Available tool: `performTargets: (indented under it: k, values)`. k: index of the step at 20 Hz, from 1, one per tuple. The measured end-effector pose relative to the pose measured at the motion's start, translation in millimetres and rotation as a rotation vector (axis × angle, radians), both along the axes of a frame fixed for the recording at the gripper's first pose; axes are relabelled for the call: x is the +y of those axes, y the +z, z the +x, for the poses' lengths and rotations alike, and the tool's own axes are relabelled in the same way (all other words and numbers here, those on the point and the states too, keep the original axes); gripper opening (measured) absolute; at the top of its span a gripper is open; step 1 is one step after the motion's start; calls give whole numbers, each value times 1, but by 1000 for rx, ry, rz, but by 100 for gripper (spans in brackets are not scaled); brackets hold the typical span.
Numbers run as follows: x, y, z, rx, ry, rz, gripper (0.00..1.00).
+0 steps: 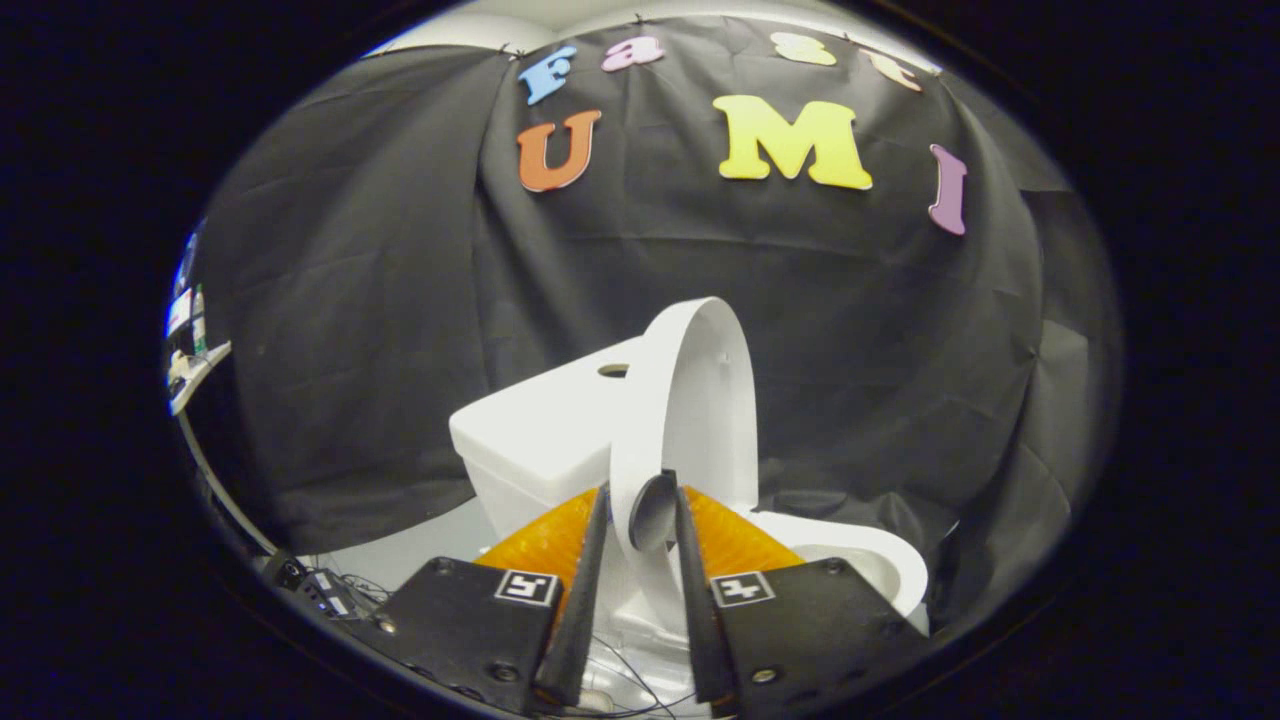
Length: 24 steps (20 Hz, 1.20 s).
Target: Open the toilet lid.
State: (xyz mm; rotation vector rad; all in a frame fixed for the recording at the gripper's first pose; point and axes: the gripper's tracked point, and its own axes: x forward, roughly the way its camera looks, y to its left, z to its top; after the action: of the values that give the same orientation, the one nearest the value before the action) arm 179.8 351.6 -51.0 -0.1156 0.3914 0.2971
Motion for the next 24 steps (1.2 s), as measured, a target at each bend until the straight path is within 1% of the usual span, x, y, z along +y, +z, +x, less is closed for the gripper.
performTargets:
  k: [1, 4, 5, 8, 10, 11, 12, 18, 24]
  values:
    - [-6, 3, -3, -4, -1, 13, 51]
    - [-29, -1, -17, 42, -4, 16, 77]
    - [-43, 7, -23, 31, -16, 23, 86]
    - [-74, 25, -38, -8, -38, 44, 86]
    - [-98, 36, -48, -34, -66, 43, 87]
    - [-112, 42, -53, -52, -83, 43, 91]
    - [-124, 47, -59, -69, -95, 47, 99]
    - [-185, 66, -93, -141, -179, 41, 99]
    - [-233, 71, -123, -163, -227, 79, 99]
